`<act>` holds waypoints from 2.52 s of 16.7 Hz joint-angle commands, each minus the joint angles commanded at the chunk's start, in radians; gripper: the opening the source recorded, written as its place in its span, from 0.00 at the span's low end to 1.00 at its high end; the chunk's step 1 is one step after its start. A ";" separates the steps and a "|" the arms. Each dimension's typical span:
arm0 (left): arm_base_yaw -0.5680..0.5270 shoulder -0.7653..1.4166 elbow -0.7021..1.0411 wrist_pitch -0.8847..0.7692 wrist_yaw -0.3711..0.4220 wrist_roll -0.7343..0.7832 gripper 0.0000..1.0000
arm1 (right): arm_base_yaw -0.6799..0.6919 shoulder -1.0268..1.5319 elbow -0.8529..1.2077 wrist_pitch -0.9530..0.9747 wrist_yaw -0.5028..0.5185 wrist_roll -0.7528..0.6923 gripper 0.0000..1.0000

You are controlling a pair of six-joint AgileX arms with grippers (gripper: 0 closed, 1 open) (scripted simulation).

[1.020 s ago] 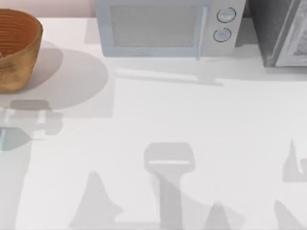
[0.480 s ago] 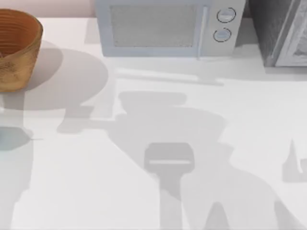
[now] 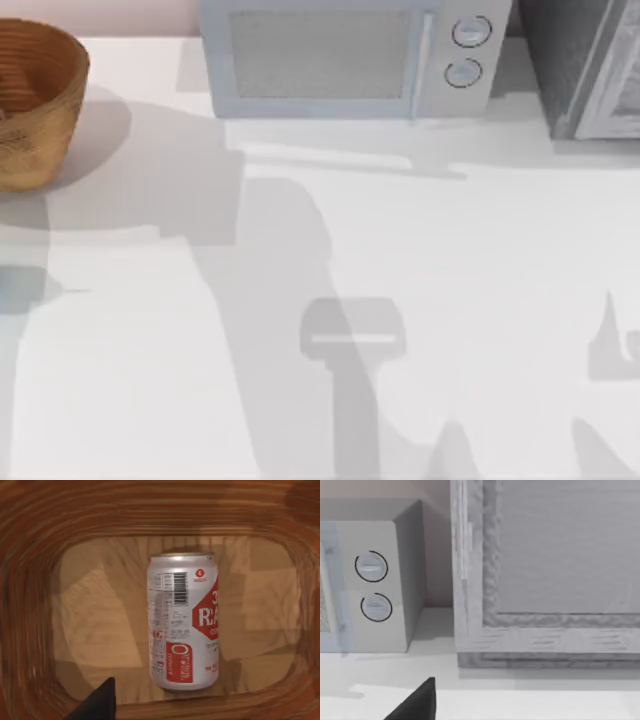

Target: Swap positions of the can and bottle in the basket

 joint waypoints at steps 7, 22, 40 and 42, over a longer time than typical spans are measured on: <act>0.022 0.234 0.241 -0.125 0.029 0.020 1.00 | 0.000 0.000 0.000 0.000 0.000 0.000 1.00; -0.007 0.238 0.044 0.084 0.025 -0.011 1.00 | 0.000 0.000 0.000 0.000 0.000 0.000 1.00; -0.010 0.238 0.021 0.109 0.025 -0.014 0.10 | 0.000 0.000 0.000 0.000 0.000 0.000 1.00; -0.010 0.238 0.021 0.109 0.025 -0.014 0.00 | 0.000 0.000 0.000 0.000 0.000 0.000 1.00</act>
